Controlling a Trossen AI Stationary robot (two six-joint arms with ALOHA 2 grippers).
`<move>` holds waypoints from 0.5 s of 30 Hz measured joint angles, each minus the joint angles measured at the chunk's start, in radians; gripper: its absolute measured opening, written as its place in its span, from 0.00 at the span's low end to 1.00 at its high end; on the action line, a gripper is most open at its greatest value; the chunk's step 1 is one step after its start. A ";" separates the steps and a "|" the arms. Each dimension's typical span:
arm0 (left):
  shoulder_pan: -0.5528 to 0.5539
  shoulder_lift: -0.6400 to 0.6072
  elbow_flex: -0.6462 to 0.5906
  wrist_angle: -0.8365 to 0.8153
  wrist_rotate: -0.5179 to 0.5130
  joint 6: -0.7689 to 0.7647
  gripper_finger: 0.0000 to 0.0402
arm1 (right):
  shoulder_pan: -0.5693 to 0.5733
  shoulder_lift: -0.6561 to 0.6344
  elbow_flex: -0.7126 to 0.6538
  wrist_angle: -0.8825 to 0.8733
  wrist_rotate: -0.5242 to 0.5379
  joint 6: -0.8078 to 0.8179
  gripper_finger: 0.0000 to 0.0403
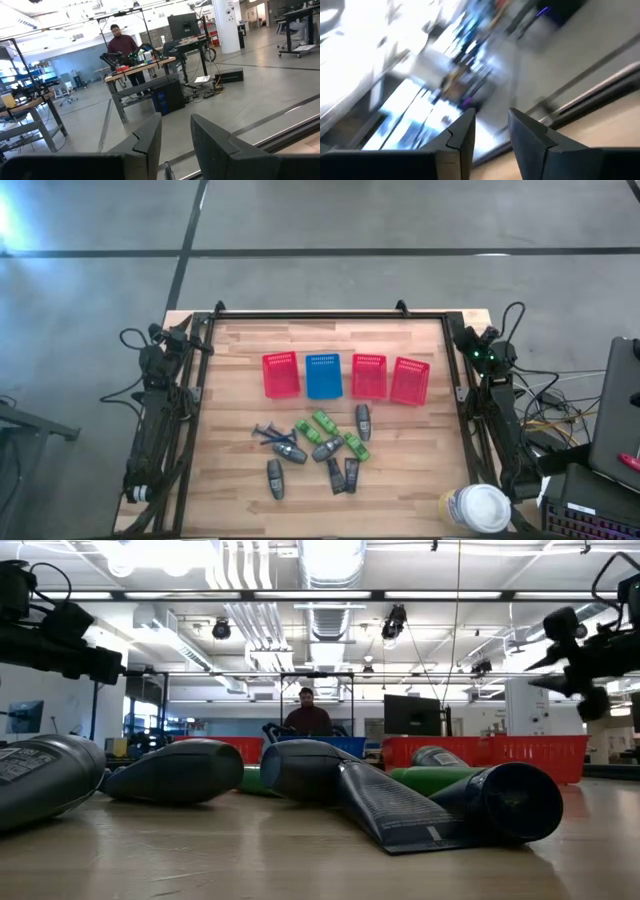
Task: Pick & Place Travel size toiletries
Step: Put the green shampoo into the right red bin
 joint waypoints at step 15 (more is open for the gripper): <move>0.000 0.000 0.000 -0.001 0.000 0.000 0.28 | 0.018 -0.002 0.017 0.286 -0.179 0.229 0.38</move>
